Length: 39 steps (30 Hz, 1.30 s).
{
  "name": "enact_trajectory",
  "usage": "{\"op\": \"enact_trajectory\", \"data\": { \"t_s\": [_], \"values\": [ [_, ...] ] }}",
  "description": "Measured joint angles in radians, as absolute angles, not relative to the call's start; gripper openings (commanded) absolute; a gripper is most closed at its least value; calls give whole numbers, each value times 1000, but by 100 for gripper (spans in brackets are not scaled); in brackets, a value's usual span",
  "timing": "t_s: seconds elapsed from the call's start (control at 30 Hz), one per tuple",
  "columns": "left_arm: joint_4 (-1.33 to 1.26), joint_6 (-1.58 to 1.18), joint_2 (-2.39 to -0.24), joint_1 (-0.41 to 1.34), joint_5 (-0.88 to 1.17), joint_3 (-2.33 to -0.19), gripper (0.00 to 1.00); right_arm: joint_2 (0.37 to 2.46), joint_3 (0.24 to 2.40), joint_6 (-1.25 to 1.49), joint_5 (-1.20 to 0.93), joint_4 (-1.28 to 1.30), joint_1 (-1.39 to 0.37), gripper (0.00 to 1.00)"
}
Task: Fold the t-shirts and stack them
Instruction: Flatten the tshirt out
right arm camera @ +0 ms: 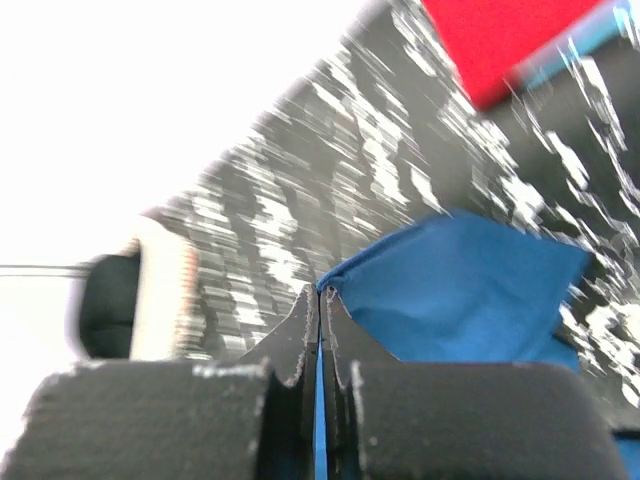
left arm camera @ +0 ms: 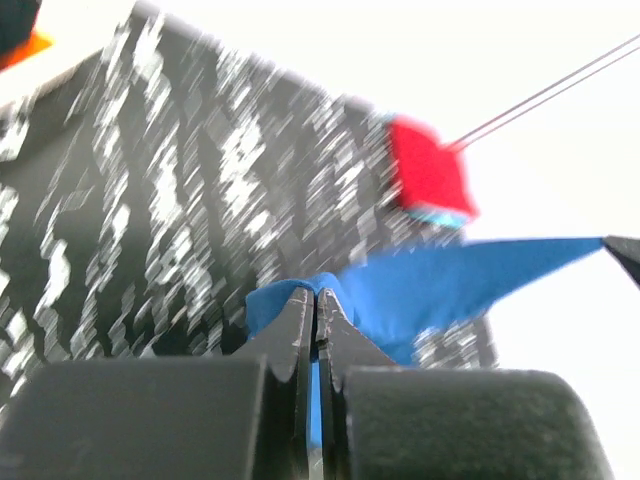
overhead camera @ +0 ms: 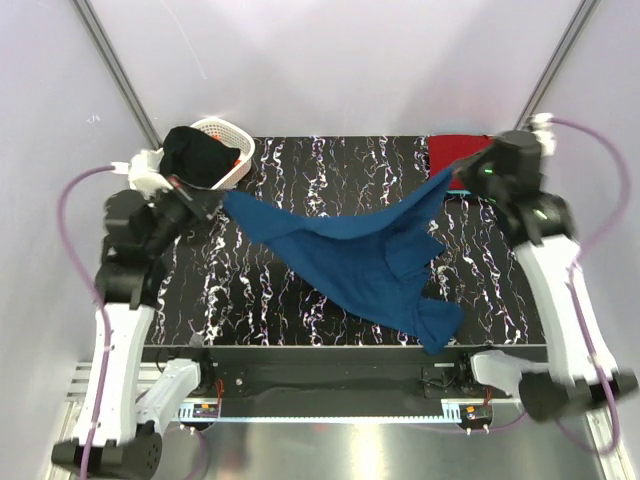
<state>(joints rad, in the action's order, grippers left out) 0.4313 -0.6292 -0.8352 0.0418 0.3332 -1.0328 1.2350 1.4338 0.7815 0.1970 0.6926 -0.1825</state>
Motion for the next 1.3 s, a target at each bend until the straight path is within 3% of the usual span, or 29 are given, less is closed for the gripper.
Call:
{"op": "enact_trajectory", "data": {
  "t_s": [0.3, 0.5, 0.67, 0.87, 1.1, 1.2, 1.3],
  "values": [
    [469, -820, -668, 71, 324, -1462, 0, 780, 1773, 817, 180, 895, -182, 0],
    [446, -862, -580, 112, 303, -1533, 0, 708, 1840, 841, 174, 962, -182, 0],
    [479, -816, -705, 114, 237, -1488, 0, 867, 1792, 814, 173, 928, -182, 0],
    [490, -731, -1167, 91, 146, -1601, 0, 1290, 1829, 759, 172, 793, -174, 0],
    [606, -752, -1699, 10, 132, -2191, 0, 1741, 2191, 736, 83, 797, -67, 0],
    [603, -793, -1732, -25, 164, -2337, 0, 1821, 2432, 736, 32, 850, -23, 0],
    [580, -815, -1640, -47, 196, -2320, 0, 1790, 2539, 737, -16, 862, -10, 0]
  ]
}}
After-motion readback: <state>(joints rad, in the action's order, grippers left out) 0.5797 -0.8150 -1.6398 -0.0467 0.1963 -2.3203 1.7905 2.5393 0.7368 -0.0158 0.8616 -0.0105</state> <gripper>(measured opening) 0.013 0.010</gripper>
